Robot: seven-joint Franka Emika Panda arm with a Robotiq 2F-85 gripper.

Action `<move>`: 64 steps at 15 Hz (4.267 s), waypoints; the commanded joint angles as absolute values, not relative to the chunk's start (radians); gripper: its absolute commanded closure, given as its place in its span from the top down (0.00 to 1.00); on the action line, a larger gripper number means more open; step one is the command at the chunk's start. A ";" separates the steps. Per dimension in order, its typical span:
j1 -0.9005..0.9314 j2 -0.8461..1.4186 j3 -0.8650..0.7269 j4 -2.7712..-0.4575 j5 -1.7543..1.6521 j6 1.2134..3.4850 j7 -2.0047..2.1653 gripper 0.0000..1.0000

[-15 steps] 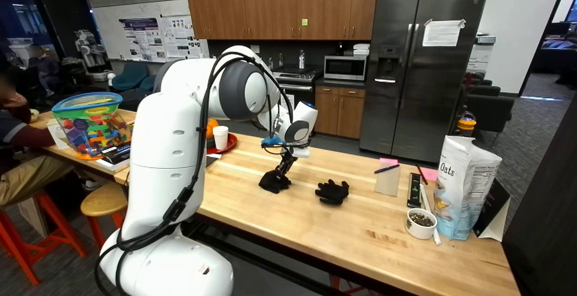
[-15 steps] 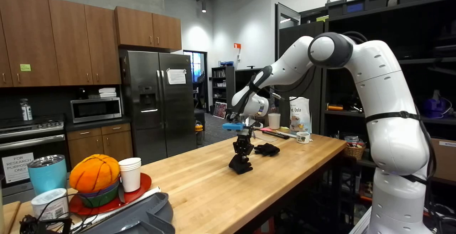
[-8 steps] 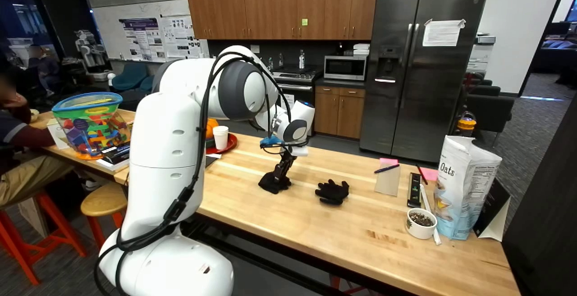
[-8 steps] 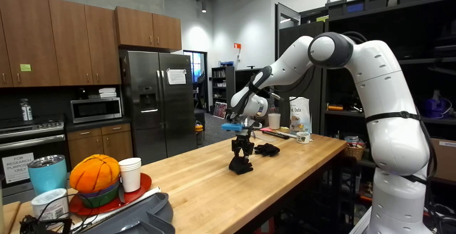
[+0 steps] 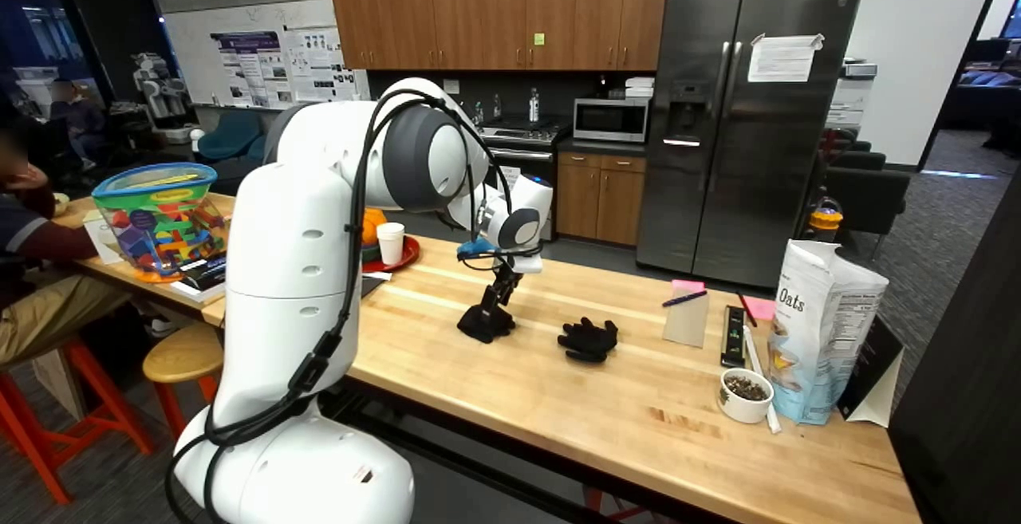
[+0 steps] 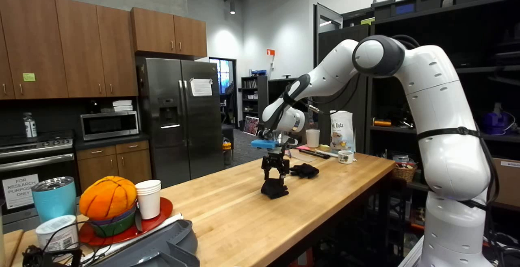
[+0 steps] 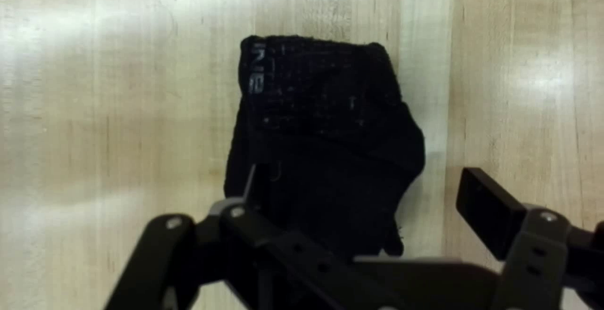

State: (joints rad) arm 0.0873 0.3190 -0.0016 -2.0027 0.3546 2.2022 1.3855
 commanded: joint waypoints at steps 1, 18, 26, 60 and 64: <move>0.094 0.281 -0.004 -2.035 0.332 2.216 1.412 0.87; 0.097 0.216 0.003 -2.114 0.335 2.250 1.408 1.00; 0.096 0.198 0.008 -2.142 0.333 2.252 1.410 0.37; 0.074 -0.225 0.058 -2.239 0.066 1.951 0.972 0.02; 0.057 -0.207 0.026 -2.211 0.179 1.857 0.721 0.02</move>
